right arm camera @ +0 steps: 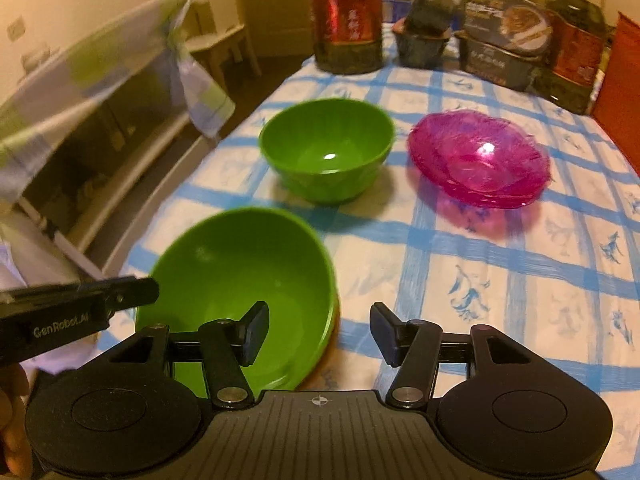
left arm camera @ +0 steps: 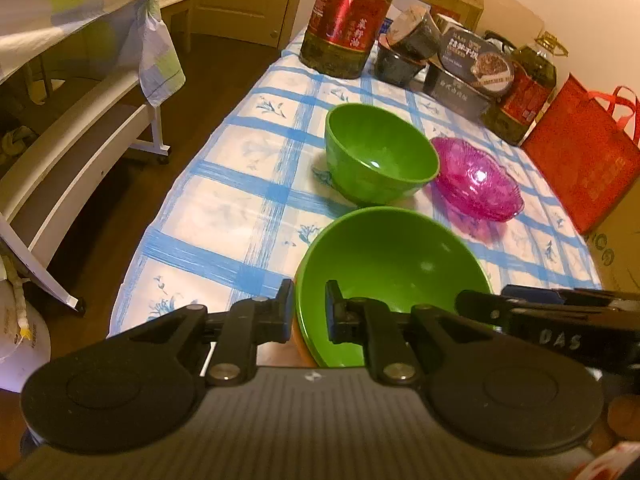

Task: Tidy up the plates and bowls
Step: 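Lower the green bowl into the orange bowl and open both grippers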

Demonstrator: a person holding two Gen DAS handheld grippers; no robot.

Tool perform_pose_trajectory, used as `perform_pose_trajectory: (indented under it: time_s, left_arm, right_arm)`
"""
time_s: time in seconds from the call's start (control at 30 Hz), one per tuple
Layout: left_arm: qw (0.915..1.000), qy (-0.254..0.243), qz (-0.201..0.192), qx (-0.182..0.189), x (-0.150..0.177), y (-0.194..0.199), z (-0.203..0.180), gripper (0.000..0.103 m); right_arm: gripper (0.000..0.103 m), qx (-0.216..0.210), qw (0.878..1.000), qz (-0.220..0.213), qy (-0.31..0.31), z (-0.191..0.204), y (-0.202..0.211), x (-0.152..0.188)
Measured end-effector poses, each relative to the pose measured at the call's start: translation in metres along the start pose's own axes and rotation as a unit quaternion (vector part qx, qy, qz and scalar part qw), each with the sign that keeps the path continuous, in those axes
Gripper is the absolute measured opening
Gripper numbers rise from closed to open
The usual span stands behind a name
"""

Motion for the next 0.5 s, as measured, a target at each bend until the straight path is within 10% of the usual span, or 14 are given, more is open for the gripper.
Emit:
perform_pose_trajectory:
  time_s: [0.5]
  left_arm:
    - [0.9999, -0.002, 0.011, 0.008, 0.009, 0.024, -0.011, 0.038]
  right_arm:
    - [0.057, 0.002, 0.997, 0.012, -0.070, -0.035, 0.037, 0.020]
Point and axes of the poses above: each gripper's, at about its wrist camera, not at the fingertips, and y roughly against the way its jaws point, z to its left, x to its underside, the point moved 5 cm from there along -y, roughly the way its jaws point, and after that the axes turned 10 degrees about -y, right-handed, at the moved point
